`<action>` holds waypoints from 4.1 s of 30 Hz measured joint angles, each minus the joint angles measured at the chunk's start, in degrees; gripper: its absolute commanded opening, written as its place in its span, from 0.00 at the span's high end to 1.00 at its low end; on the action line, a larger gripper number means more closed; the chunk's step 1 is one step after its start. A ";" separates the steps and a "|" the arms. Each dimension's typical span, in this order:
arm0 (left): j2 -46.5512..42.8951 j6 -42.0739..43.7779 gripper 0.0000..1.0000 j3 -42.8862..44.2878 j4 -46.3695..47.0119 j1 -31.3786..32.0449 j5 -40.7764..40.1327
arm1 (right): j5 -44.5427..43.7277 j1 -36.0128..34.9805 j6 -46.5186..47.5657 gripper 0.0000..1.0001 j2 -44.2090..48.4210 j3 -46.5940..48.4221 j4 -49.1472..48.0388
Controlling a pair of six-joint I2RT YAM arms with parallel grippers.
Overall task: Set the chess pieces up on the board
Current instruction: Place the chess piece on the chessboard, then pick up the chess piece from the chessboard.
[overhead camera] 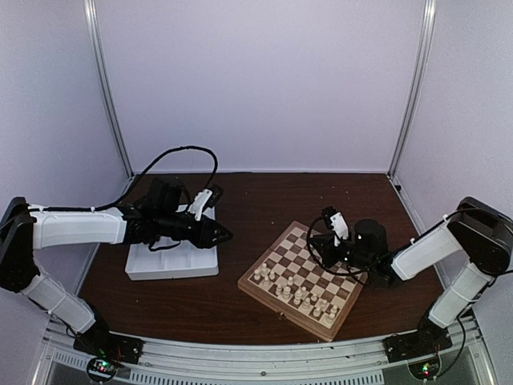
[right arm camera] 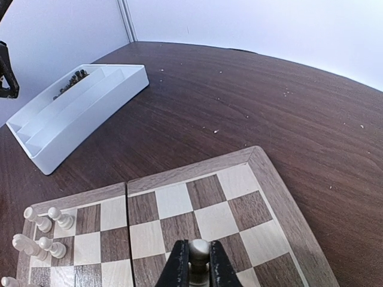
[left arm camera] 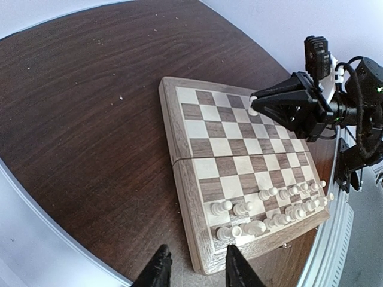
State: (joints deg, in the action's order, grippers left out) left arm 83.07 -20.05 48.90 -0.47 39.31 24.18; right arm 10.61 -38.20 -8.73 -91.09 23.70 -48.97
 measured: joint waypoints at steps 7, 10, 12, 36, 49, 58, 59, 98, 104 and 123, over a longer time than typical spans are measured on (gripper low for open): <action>0.37 0.24 0.68 0.48 -0.28 0.00 -0.02 | 0.44 0.09 -0.22 0.91 -3.54 -2.71 -6.25; 0.57 0.26 0.68 0.50 -0.46 0.00 -0.02 | 1.29 0.09 -0.52 0.90 -4.09 -3.34 -7.74; 0.63 0.26 0.68 0.50 -0.57 0.00 -0.02 | 1.60 0.09 -0.66 0.88 -4.20 -3.91 -8.50; 1.03 0.28 0.68 0.52 -0.79 0.00 0.02 | 2.08 0.09 -0.94 0.80 -2.01 -8.59 -5.81; 1.38 0.28 0.68 0.52 -0.87 0.00 0.02 | 2.05 0.09 -1.05 0.64 -1.66 -9.81 -5.49; 1.38 0.31 0.68 0.50 -1.05 0.00 0.00 | 1.84 0.09 -0.35 0.50 10.84 -8.13 8.79; 1.38 0.31 0.68 0.52 -1.11 0.00 0.00 | 1.73 0.09 -0.11 0.44 13.25 -7.54 11.34; 1.53 0.28 0.68 0.52 -1.11 0.00 0.04 | 2.97 0.33 0.15 0.70 -7.58 49.24 101.90; 1.53 0.28 0.68 0.52 -1.11 0.00 0.04 | 2.91 0.33 0.68 0.71 -8.37 49.24 102.36; 1.53 0.31 0.68 0.50 -1.11 0.00 0.00 | 2.89 0.33 1.03 0.79 -11.50 49.94 101.33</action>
State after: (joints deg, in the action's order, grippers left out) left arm 84.60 -19.75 49.41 -1.58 39.31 24.18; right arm 13.50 -37.87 -7.70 -102.59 73.65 52.36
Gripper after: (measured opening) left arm 0.323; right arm 0.228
